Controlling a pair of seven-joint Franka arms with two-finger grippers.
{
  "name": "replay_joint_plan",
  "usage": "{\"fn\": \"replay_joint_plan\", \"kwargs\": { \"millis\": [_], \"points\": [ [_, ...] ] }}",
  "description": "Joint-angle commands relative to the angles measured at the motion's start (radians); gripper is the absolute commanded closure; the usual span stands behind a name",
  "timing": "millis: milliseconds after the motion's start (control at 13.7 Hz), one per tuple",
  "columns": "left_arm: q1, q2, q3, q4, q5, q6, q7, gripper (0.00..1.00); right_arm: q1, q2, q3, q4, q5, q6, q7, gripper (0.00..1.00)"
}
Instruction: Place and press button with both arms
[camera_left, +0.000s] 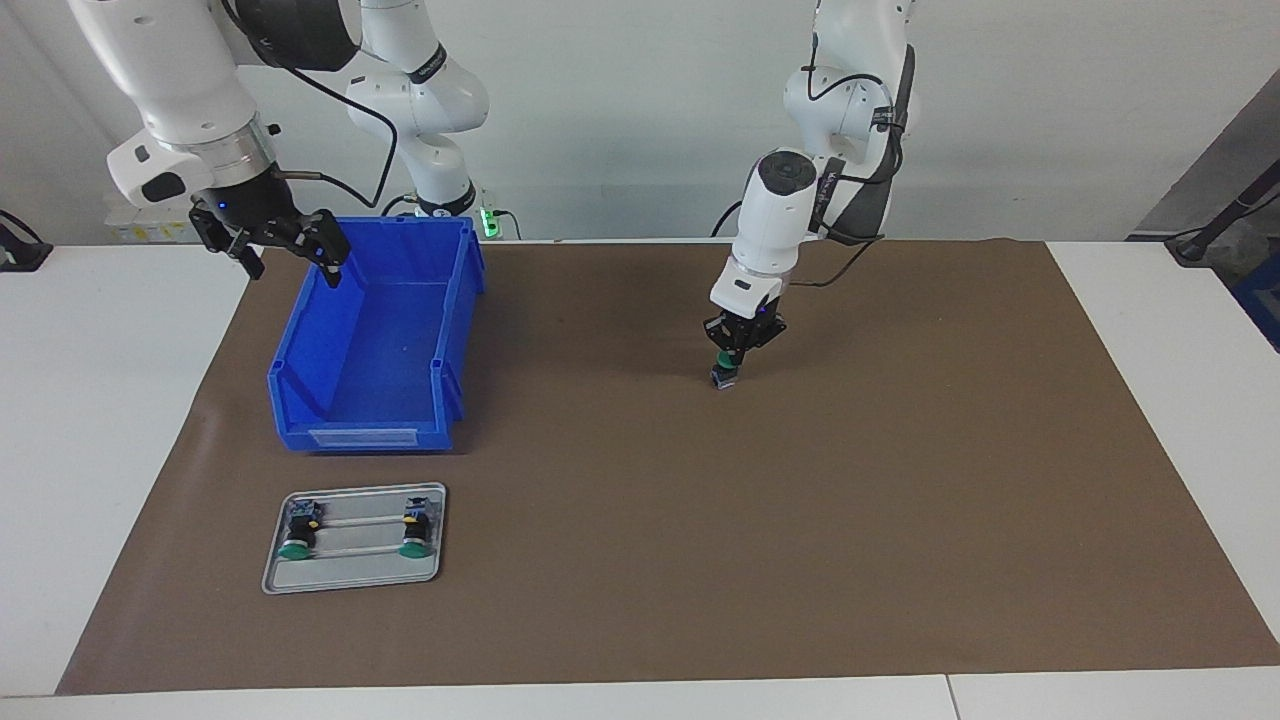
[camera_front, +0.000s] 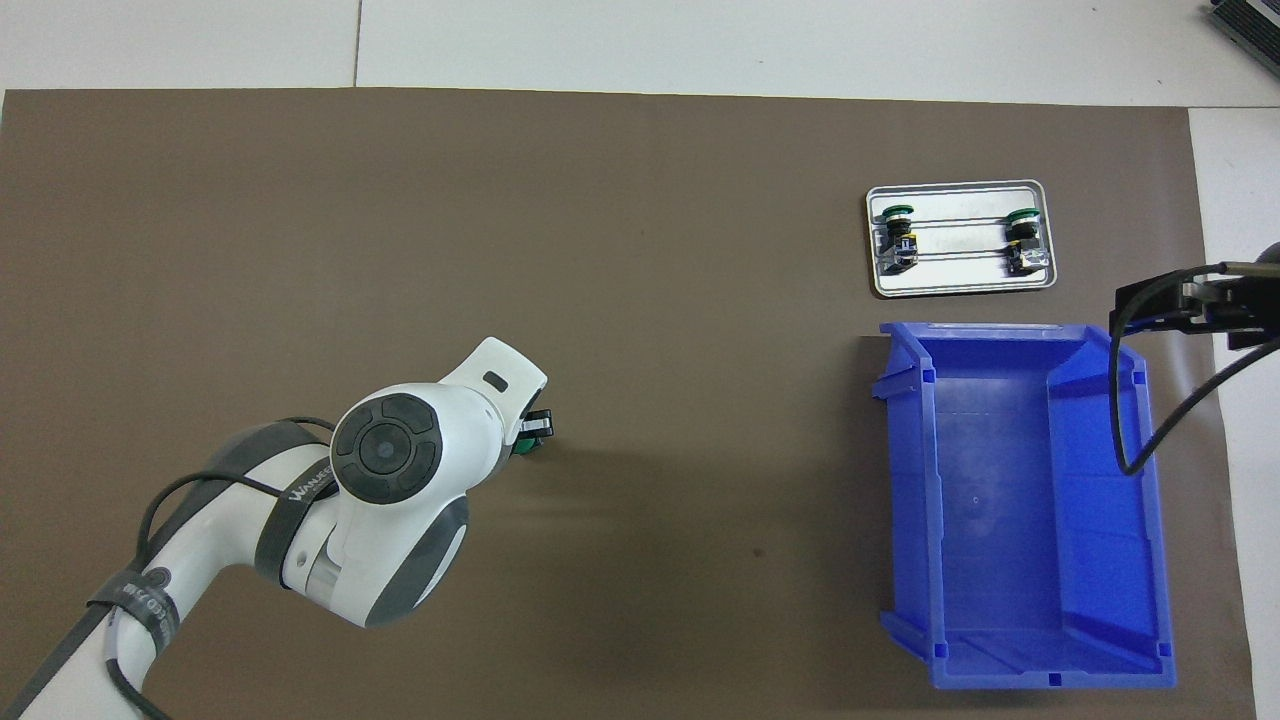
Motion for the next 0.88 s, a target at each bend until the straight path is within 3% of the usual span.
{"fn": "replay_joint_plan", "kwargs": {
  "millis": [0,365,656,802],
  "points": [
    [-0.005,0.024,0.005,0.000,0.015,0.018,-0.014,1.00,-0.009,-0.012,0.011,-0.013,-0.001,0.006,-0.019,0.00],
    [0.006,0.024,0.015,0.199,0.017,-0.178,0.037,1.00,-0.011,-0.011,0.011,-0.013,-0.001,0.006,-0.019,0.00],
    [0.175,0.031,0.013,0.380,0.012,-0.388,0.303,1.00,-0.009,-0.012,0.011,-0.013,-0.001,0.006,-0.019,0.00],
    [0.284,0.015,0.015,0.396,0.011,-0.426,0.455,1.00,-0.009,-0.012,0.011,-0.013,-0.001,0.006,-0.021,0.00]
  ]
}}
